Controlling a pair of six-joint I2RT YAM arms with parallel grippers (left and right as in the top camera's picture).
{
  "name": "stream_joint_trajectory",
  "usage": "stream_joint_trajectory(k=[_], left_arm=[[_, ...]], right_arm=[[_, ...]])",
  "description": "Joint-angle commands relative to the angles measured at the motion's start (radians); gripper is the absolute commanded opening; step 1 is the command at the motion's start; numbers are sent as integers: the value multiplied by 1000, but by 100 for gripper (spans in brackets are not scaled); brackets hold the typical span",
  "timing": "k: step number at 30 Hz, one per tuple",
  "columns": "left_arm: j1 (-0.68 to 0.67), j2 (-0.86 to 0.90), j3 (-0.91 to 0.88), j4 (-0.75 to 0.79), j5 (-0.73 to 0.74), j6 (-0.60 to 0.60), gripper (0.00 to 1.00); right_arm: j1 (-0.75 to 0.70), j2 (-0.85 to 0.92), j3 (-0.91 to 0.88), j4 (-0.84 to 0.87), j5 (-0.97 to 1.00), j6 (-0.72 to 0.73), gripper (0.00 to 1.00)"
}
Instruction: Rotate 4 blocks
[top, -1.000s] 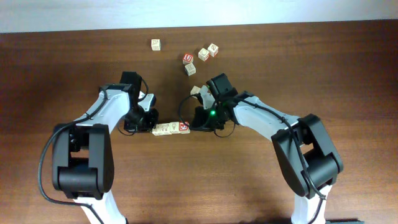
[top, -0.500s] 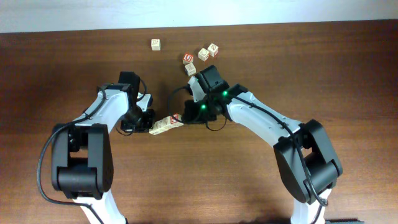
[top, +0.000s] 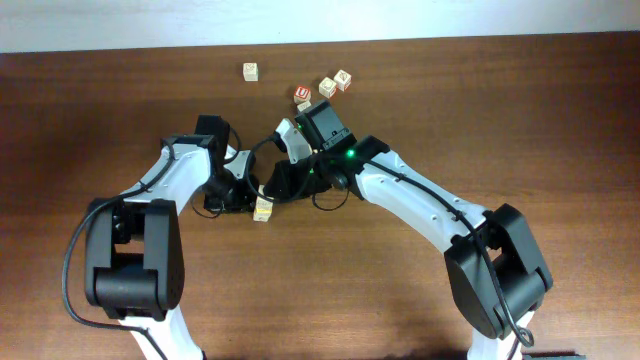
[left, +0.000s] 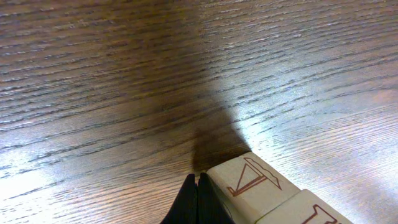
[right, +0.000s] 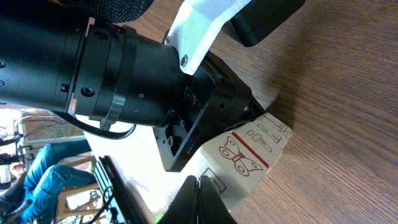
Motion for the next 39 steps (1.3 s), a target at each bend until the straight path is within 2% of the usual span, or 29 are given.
stream_joint_trajectory(k=[1,10,24,39], left_arm=[[-23,-18,14,1,67,12,0],[74,-18,21,0,53,12,0],[128,-18,48,2,19,11,0],[172,-19,58,9,0,11,0]], right_arm=[[27,28,-12,-9,36,-13,4],[41,28,-12,-16,72,-13,4],[41,30,-12,-14,118,-13,4],[51,51,-12,80,138,-17,4]])
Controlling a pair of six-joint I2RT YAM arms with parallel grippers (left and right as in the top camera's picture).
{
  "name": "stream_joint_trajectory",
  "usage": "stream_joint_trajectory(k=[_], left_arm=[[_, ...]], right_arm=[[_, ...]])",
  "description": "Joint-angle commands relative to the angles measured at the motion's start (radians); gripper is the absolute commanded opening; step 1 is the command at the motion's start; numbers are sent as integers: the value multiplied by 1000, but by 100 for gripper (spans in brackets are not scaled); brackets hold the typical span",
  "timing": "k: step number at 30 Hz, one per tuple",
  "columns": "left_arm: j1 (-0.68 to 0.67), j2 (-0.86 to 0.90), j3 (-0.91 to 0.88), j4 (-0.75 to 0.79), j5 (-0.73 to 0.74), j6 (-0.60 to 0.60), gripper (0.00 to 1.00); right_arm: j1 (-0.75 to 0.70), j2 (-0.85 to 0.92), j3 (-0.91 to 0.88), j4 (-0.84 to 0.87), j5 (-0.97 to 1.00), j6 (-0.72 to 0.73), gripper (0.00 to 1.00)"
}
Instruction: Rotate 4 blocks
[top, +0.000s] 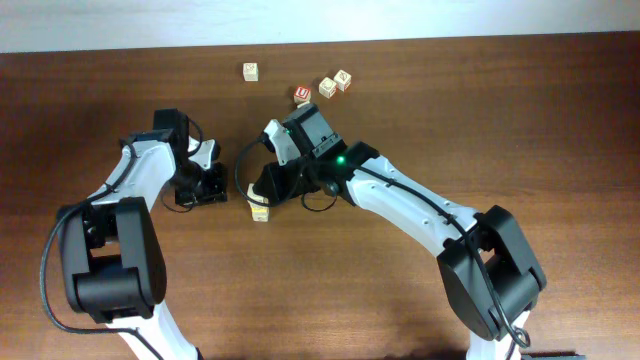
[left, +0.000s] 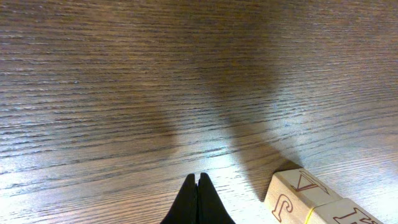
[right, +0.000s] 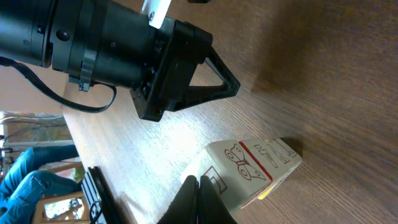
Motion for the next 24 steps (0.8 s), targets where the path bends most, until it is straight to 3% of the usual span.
stream_joint_trajectory(k=[1,24], left_arm=[[6,-18,20,4,-4,11,0],[6,-18,20,6,-11,12,0]], right_arm=[[8,40,-16,5,71,-13,4],[55,27,-15,21,26,-10,4]])
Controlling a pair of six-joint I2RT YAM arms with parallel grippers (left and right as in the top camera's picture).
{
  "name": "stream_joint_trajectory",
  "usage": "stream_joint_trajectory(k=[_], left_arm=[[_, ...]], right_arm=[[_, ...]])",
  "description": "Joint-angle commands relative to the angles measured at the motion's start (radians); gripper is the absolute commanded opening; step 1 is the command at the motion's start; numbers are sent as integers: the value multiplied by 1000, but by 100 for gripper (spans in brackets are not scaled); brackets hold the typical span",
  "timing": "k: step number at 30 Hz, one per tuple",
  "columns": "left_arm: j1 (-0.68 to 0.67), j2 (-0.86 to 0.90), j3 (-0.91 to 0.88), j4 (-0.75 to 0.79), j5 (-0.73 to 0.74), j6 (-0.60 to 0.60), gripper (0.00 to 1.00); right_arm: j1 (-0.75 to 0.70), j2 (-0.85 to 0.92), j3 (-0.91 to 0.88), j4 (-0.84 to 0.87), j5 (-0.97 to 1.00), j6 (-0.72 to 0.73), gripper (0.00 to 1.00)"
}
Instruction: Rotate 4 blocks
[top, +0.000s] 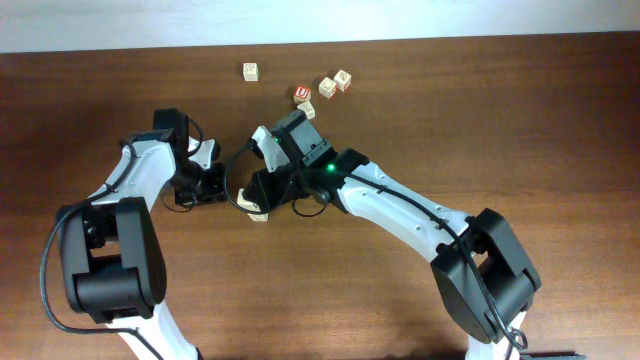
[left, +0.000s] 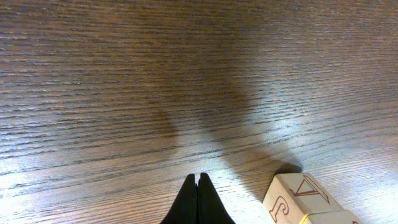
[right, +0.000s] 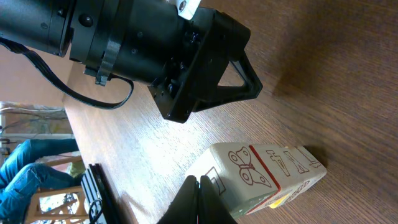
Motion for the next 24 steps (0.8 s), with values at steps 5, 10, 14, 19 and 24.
stream_joint_trajectory(k=[5,10,14,19,24], left_arm=[[6,-18,20,3,-8,12,0],[6,-18,20,3,-8,12,0],[6,-18,20,3,-8,12,0],[6,-18,20,3,-8,12,0],[6,-18,20,3,-8,12,0]], right_arm=[[-16,19,-15,-46,40,-10,4],[-25,19,-15,-48,48,-11,4],[-32,19,-15,-48,47,-14,4],[-32,19,-15,-48,47,-14,14],[-32,19,-15,-48,47,-14,20]])
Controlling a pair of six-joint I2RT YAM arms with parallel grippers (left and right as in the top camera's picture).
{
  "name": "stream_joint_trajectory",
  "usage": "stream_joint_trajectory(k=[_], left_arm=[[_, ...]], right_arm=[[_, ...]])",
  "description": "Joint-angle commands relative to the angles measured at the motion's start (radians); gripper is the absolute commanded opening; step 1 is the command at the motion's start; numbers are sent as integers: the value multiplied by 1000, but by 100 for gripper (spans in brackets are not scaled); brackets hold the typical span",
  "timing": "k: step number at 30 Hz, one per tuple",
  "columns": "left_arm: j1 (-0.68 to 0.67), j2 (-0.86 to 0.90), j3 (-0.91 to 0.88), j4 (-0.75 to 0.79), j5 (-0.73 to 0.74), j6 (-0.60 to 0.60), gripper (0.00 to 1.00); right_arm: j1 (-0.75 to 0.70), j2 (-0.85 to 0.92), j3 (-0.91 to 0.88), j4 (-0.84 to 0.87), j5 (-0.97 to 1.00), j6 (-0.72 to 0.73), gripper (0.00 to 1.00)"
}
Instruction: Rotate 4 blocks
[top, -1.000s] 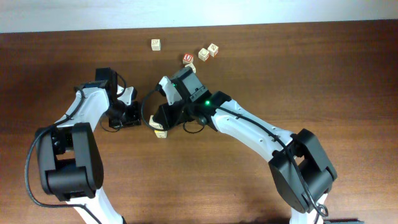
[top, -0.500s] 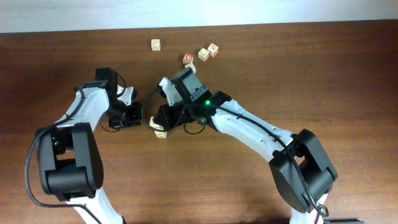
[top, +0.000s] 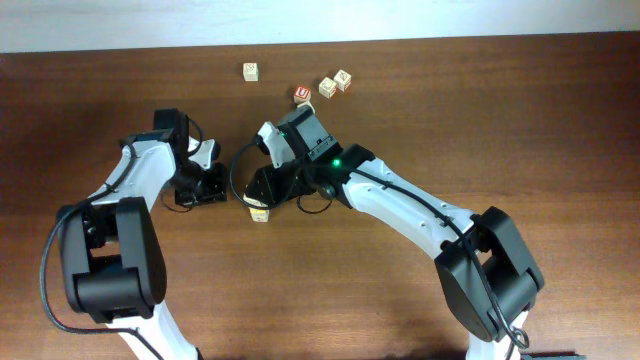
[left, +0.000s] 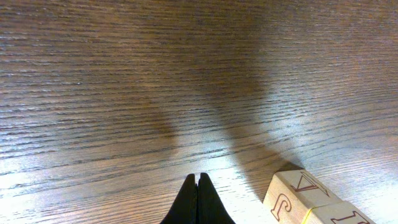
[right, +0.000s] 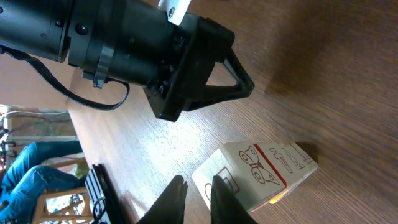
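A pale wooden letter block (top: 259, 212) lies on the brown table; it looks like two cubes side by side. In the right wrist view it shows a butterfly face (right: 261, 171), and in the left wrist view letters A and J (left: 303, 195). My right gripper (top: 258, 196) hangs just above it, its fingers (right: 174, 190) slightly open with bare table between them (right: 196, 190) and the block just beside them. My left gripper (top: 215, 188) is shut (left: 198, 186) and stands apart to the block's left.
Several more letter blocks lie at the back: one alone (top: 250, 71), a red-faced one (top: 302, 94) and two more (top: 327, 87) (top: 343, 79). The left gripper's black body (right: 155, 56) fills the top of the right wrist view. The wall edge runs along the table's far side.
My right gripper, shut before, now stands slightly open beside the block and has shifted a little. The left arm and the block have not moved.
At first both grippers were shut and crowded around the block, the left one touching its side. Then the left arm stood away to the left, with the block lying by the right gripper. The right gripper stayed shut over it, and is now open.
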Motion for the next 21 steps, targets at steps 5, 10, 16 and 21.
stream_joint_trajectory(k=[5,10,16,21], left_arm=[[6,-18,20,3,-8,12,0],[6,-18,20,3,-8,12,0],[6,-18,20,3,-8,12,0],[6,-18,20,3,-8,12,0]], right_arm=[[-2,21,-18,-23,61,-12,31],[-2,18,-11,-23,49,-12,42],[-2,16,-11,-19,31,-12,50],[0,9,-11,-19,23,-12,55]])
